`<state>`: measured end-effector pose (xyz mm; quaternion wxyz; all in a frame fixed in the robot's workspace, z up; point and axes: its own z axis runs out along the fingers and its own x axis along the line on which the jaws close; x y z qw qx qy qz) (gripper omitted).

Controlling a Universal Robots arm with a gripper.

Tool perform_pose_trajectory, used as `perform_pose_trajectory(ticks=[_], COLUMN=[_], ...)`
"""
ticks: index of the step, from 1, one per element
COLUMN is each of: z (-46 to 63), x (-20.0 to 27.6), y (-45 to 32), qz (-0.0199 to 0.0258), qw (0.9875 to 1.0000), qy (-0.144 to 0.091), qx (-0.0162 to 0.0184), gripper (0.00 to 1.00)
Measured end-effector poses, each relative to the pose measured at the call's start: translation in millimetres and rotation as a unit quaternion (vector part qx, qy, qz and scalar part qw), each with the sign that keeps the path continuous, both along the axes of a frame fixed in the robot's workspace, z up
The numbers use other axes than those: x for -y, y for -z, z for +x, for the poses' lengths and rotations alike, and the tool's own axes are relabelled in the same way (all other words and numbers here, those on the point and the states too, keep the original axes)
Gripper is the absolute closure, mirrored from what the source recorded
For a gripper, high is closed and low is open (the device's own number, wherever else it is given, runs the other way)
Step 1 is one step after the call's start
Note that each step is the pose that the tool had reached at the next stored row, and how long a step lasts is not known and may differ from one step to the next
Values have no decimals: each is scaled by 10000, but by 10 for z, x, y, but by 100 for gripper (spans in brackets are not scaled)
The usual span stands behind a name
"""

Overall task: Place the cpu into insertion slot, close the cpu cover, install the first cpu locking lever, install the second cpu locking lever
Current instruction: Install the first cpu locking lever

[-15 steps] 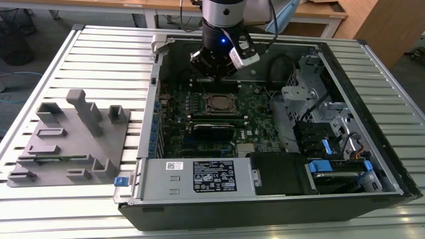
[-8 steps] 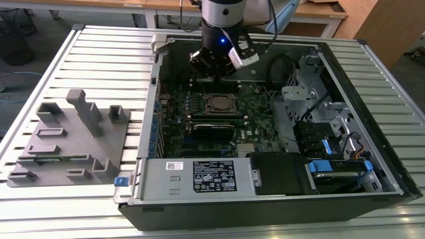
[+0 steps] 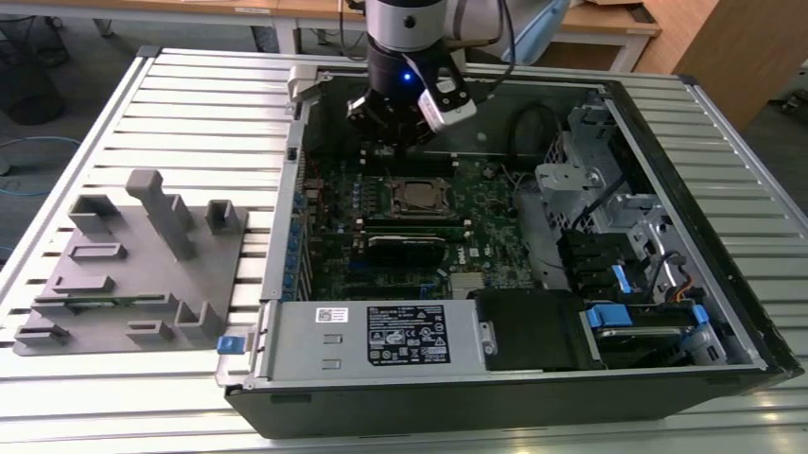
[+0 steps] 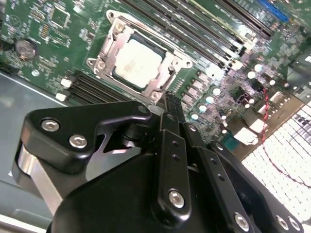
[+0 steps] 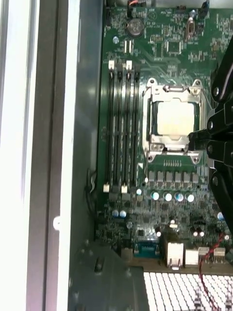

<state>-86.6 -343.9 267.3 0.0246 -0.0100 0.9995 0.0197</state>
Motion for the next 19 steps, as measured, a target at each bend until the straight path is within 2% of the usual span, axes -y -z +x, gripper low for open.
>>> perform_pose_trajectory(ticks=[8, 11, 14, 19], z=[-229, -238, -239, -240], x=[-3, -3, -3, -3], y=[10, 11, 10, 10], qz=[0, 1, 24, 26], qw=[10000, 10000, 9999, 9999], qy=[1, 0, 1, 1], qx=[83, 93, 108, 108], gripper=[89, 89, 89, 89])
